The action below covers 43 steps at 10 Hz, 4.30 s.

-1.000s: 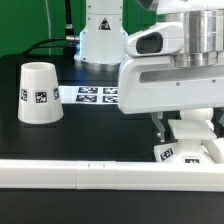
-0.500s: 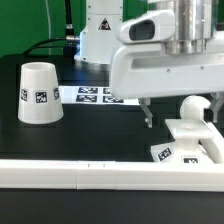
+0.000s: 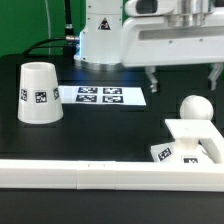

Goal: Assemble lamp

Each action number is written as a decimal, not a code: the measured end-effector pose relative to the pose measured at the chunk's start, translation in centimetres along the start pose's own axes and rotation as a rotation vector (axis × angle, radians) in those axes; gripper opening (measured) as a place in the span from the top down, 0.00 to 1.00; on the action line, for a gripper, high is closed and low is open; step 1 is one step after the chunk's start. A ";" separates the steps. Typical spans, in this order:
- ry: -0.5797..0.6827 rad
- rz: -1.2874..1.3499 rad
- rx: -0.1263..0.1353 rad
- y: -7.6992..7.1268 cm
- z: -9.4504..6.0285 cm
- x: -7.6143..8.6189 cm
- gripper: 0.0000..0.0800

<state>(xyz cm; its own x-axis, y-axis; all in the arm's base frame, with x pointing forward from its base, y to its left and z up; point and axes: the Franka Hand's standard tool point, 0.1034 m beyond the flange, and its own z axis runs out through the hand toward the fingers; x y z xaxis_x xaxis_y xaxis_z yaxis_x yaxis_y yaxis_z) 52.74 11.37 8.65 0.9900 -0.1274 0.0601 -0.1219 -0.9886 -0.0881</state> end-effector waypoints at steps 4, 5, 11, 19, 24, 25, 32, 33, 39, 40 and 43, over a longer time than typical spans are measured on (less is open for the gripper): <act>-0.016 0.024 -0.002 -1.5 0.2 -1.4 0.13; -0.038 0.018 -0.008 -1.4 0.2 -1.5 0.13; -0.294 0.008 -0.006 -2.0 2.2 -2.6 0.13; -0.811 -0.050 -0.045 -1.9 3.2 -4.0 0.13; -0.936 -0.048 -0.052 -1.6 5.2 -4.4 0.13; -0.925 -0.048 -0.051 -1.7 5.4 -4.3 0.13; -0.934 0.018 -0.086 -0.1 7.6 -6.0 0.13; -0.935 0.029 -0.091 0.0 7.7 -6.0 0.13; -0.932 0.025 -0.091 -0.1 7.7 -5.9 0.28; -0.929 0.006 -0.084 -0.1 7.6 -5.9 0.28; -0.895 -0.142 -0.034 0.3 4.6 -4.1 0.28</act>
Offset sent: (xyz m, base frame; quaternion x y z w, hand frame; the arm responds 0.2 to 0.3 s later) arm 0.0000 0.0000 0.0000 0.0000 0.0000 0.0000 1.0000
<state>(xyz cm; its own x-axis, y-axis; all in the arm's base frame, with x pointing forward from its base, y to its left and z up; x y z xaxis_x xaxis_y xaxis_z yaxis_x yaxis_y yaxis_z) 48.97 11.93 3.84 0.6786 0.0920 -0.7287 0.0180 -0.9939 -0.1088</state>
